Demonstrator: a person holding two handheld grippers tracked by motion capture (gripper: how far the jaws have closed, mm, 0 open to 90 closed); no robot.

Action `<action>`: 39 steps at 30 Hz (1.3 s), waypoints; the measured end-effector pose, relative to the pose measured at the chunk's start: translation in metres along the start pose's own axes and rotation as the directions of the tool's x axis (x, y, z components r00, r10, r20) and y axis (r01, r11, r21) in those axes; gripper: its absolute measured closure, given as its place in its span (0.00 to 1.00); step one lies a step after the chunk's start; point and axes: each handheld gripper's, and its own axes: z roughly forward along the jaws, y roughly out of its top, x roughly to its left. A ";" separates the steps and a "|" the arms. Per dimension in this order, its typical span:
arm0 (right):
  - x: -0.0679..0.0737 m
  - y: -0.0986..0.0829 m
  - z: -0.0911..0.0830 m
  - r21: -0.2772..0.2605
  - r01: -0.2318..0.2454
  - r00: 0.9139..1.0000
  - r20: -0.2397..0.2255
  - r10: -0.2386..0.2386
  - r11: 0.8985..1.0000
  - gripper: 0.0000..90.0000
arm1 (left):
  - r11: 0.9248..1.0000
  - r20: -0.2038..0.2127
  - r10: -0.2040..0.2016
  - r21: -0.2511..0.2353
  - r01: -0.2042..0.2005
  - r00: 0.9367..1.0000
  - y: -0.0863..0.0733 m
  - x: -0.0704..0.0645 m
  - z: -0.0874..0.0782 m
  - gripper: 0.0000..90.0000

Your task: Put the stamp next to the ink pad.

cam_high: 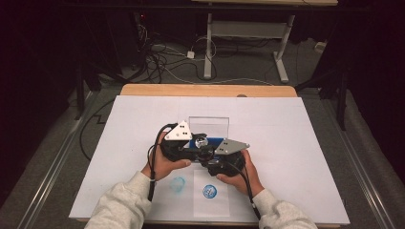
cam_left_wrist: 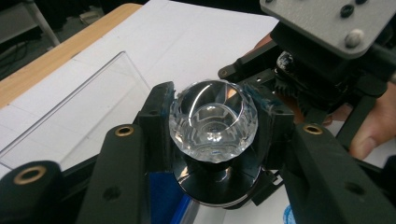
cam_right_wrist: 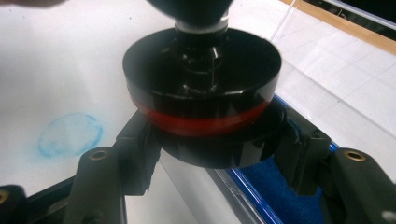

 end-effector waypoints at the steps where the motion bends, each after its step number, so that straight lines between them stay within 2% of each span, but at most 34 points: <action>1: -0.001 0.000 0.000 -0.003 -0.005 1.000 -0.002 0.005 1.000 0.43 | 1.000 0.001 -0.005 -0.007 0.005 1.000 0.000 0.000 0.000 0.61; 4: -0.001 0.000 -0.001 -0.013 -0.020 1.000 -0.001 0.020 1.000 0.43 | 1.000 -0.002 -0.008 -0.011 0.008 1.000 -0.001 0.000 0.002 0.61; 10: 0.000 0.000 -0.001 -0.015 -0.010 1.000 -0.006 0.010 1.000 0.43 | 0.999 -0.014 -0.014 -0.030 0.013 1.000 -0.001 0.000 0.004 0.61; 12: -0.001 0.000 -0.001 -0.018 -0.015 1.000 -0.007 0.015 1.000 0.43 | 0.999 -0.007 -0.018 -0.035 0.018 1.000 -0.001 0.001 0.004 0.61; 14: -0.001 0.000 -0.002 -0.020 -0.020 1.000 -0.004 0.020 1.000 0.43 | 1.000 -0.019 -0.013 -0.028 0.013 1.000 -0.001 0.000 0.005 0.61; 16: -0.001 0.000 -0.002 -0.025 -0.025 1.000 -0.007 0.025 0.999 0.43 | 0.999 -0.010 -0.023 -0.038 0.022 1.000 -0.002 0.001 0.006 0.61; 18: -0.001 0.000 -0.002 -0.025 -0.024 1.000 -0.007 0.024 0.999 0.43 | 0.999 -0.021 -0.025 -0.044 0.024 0.999 -0.002 0.000 0.008 0.61; 23: -0.001 -0.001 -0.001 -0.021 -0.024 1.000 -0.002 0.023 0.999 0.43 | 0.999 -0.012 -0.028 -0.041 0.028 1.000 -0.006 -0.001 0.013 0.61; 32: 0.000 -0.001 -0.003 -0.036 -0.030 1.000 -0.006 0.030 0.999 0.43 | 0.996 0.005 -0.055 -0.072 0.055 0.998 -0.009 0.001 0.012 0.61; 39: 0.001 -0.002 -0.004 -0.035 -0.021 1.000 0.000 0.021 0.999 0.43 | 0.992 0.041 -0.100 -0.078 0.103 0.994 -0.013 0.006 0.012 0.61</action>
